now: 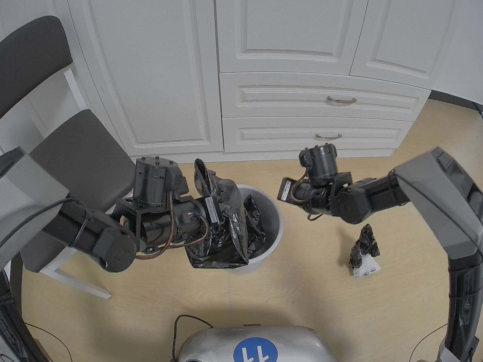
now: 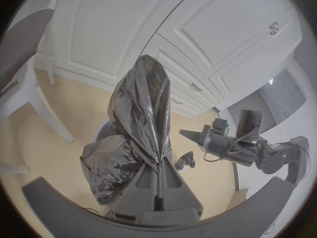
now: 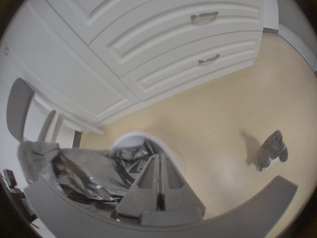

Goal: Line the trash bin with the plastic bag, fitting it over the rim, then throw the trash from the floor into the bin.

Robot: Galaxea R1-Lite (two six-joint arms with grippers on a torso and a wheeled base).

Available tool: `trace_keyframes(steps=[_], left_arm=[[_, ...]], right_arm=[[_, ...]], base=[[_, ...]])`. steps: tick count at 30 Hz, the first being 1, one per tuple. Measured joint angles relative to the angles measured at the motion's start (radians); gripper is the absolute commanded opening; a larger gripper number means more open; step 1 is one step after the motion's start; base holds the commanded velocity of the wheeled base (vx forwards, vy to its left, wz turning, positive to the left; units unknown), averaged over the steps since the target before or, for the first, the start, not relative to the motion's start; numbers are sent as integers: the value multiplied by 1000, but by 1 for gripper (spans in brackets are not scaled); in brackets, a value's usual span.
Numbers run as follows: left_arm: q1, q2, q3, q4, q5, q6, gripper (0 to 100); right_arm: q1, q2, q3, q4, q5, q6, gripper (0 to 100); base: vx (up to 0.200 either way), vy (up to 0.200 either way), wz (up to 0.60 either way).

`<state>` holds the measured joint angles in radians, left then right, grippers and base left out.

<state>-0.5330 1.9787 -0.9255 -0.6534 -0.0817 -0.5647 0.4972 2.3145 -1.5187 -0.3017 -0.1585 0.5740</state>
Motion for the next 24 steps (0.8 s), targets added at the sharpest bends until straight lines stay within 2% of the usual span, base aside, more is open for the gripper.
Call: trace_keyframes(steps=[7, 12, 24], left_arm=[[-19, 95, -155, 27, 9, -7, 0], [-48, 169, -250, 24, 46, -28, 0], [-103, 243, -325, -13, 65, -34, 0]], right_arm=[[-60, -109, 15, 11, 31, -1, 0], [-81, -146, 20, 8, 39, 0, 0], [-88, -168, 21, -1, 42, 5, 0]], base=[[0, 0, 0], [0, 0, 0], [0, 0, 0]])
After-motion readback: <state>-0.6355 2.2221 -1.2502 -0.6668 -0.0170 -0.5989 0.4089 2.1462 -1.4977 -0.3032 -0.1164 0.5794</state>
